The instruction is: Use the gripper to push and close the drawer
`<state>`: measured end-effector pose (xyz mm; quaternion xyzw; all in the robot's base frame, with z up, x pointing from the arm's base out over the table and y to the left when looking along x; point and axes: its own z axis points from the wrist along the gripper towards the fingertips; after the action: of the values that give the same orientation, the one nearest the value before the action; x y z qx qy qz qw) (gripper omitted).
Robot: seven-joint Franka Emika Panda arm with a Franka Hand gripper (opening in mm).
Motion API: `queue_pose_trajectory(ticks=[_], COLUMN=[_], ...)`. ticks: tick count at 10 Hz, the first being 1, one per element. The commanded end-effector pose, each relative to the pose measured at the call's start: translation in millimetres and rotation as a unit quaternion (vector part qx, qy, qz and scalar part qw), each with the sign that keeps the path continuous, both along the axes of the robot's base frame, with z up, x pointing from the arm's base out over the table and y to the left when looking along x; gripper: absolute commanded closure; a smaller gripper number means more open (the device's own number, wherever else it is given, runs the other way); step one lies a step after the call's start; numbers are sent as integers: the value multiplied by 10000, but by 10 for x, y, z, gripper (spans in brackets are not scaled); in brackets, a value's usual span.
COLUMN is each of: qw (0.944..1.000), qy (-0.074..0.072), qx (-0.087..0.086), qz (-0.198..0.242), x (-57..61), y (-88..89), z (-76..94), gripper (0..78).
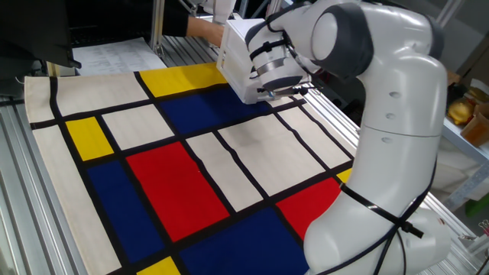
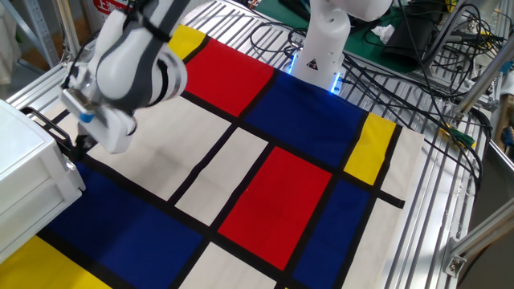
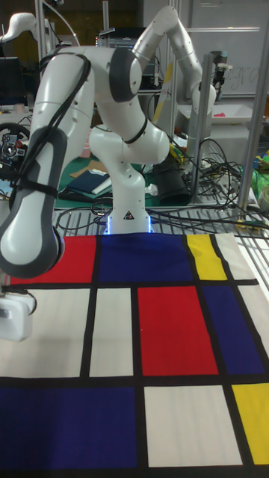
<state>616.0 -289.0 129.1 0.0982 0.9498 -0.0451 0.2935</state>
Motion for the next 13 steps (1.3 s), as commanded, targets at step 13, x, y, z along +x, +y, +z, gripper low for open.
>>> queue_pose_trajectory(ticks=[13], qw=[10000], qy=[64], qx=[-30], qz=[-28], x=[283], y=[-186], z=[-136], gripper=[776])
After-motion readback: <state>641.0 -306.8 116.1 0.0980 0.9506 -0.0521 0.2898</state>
